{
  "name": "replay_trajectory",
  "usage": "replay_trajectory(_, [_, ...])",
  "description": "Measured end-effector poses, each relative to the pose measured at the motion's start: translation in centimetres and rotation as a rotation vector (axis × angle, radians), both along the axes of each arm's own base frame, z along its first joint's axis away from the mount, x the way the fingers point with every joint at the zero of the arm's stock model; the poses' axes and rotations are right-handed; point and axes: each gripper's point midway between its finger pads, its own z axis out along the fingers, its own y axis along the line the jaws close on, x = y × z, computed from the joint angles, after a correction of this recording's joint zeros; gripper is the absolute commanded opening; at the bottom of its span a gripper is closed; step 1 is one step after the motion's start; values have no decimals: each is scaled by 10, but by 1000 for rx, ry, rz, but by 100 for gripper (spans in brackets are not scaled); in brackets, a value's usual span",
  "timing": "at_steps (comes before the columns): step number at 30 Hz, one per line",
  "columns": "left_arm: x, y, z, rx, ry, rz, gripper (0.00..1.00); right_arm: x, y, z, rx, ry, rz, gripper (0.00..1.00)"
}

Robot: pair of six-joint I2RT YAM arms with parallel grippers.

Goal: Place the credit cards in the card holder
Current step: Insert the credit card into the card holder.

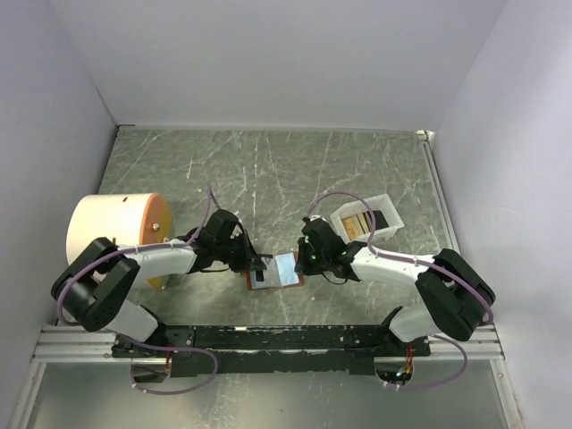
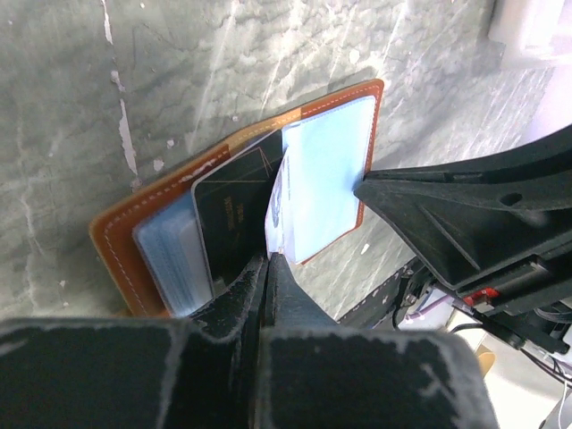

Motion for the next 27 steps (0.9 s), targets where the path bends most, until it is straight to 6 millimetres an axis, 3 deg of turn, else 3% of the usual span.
replay_trajectory(27, [14,-2,-10,55,-13,-2,7,0,-4,-2,-10,-8,-10,9])
